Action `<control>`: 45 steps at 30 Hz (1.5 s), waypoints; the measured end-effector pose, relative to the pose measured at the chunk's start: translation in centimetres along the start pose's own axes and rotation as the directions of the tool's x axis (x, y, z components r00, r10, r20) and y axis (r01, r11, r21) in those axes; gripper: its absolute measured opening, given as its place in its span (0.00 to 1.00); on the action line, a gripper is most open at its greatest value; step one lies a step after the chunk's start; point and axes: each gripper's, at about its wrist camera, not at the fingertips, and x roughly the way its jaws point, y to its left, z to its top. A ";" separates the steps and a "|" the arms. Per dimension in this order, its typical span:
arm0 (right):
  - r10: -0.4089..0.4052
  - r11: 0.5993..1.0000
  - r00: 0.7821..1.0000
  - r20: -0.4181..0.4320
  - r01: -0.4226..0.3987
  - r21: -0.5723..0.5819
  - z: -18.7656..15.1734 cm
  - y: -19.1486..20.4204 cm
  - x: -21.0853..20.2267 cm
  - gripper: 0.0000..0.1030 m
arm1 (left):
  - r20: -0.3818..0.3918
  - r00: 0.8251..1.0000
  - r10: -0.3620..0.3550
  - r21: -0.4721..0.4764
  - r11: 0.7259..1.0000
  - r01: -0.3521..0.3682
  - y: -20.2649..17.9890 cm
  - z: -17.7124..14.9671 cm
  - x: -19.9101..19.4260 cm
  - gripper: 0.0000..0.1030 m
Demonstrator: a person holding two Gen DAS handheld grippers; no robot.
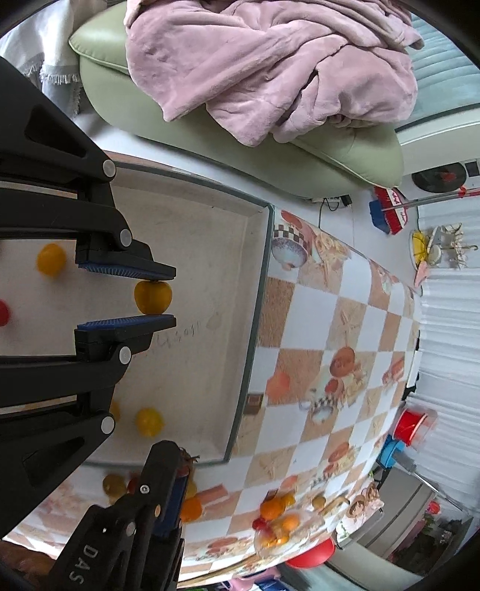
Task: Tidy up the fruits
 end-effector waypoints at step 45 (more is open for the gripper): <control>-0.088 0.996 0.987 -0.133 0.085 -0.033 -4.3 1.3 -2.6 1.00 | -0.137 0.989 0.058 -0.005 0.998 -0.059 -0.8 -6.4 -4.3 0.97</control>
